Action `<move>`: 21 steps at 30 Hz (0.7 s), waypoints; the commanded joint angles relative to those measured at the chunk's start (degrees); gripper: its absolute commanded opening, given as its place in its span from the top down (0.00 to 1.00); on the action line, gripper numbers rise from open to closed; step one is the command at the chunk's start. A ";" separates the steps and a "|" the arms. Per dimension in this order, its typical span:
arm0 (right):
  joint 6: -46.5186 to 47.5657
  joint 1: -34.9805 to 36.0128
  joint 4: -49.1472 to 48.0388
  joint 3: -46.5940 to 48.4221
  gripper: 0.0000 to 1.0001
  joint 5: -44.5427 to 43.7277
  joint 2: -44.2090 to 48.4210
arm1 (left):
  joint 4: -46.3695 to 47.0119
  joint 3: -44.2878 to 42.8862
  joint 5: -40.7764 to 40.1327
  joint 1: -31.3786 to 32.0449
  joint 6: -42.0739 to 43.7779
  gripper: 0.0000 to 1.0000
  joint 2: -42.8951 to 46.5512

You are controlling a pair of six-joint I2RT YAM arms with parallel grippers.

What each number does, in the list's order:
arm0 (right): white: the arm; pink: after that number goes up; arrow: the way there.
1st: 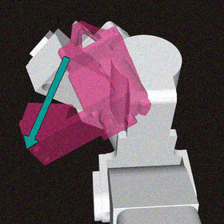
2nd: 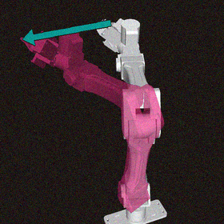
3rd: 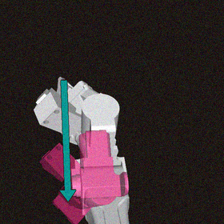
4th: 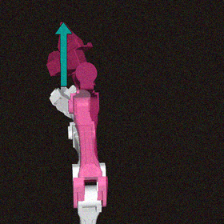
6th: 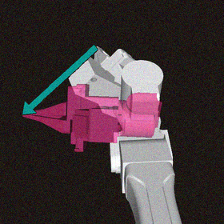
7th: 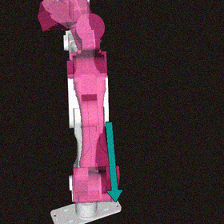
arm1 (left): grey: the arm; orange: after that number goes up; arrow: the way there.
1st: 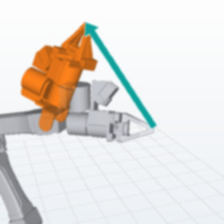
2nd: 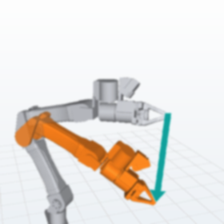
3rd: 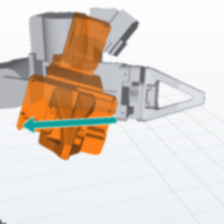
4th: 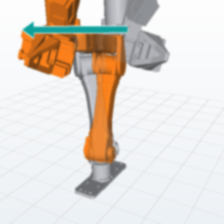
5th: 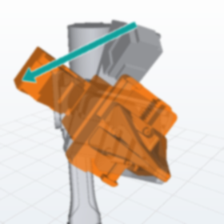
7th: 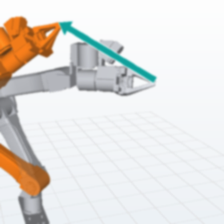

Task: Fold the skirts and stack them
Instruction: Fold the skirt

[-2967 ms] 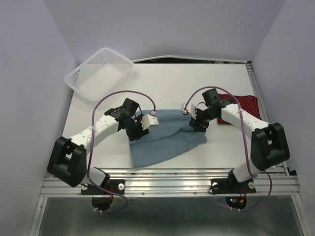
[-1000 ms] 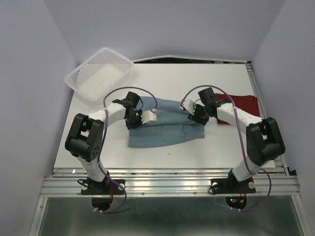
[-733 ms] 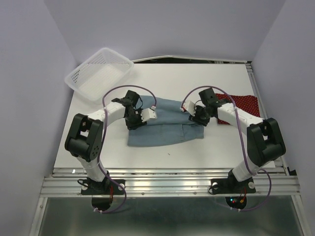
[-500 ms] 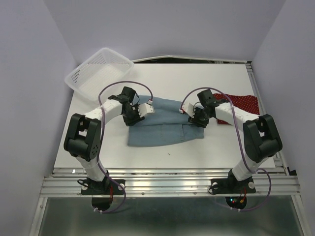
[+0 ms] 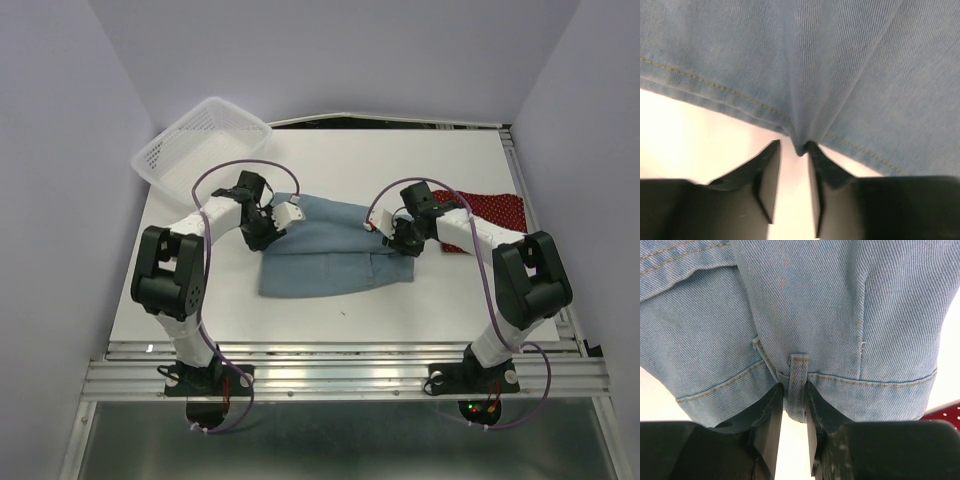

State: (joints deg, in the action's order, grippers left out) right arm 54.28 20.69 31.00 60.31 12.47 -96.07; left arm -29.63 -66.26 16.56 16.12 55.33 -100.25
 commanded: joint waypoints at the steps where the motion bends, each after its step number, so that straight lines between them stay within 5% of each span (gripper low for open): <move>1: 0.30 -0.21 -1.30 1.65 0.71 -0.26 1.15 | -2.71 -1.16 2.25 -0.65 2.93 0.54 5.67; 10: 0.03 -0.21 -1.12 1.74 0.85 0.36 0.45 | -4.21 2.89 -0.47 2.24 7.42 0.52 12.53; 21: -0.23 -0.21 -0.33 2.97 0.96 0.36 -0.69 | -0.88 5.44 -1.44 6.29 10.41 0.57 8.93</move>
State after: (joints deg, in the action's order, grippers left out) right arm 54.24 20.69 30.87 60.34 12.53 -96.07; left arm -32.05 -61.45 15.79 21.34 63.88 -90.26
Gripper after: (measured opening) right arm 0.119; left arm 0.438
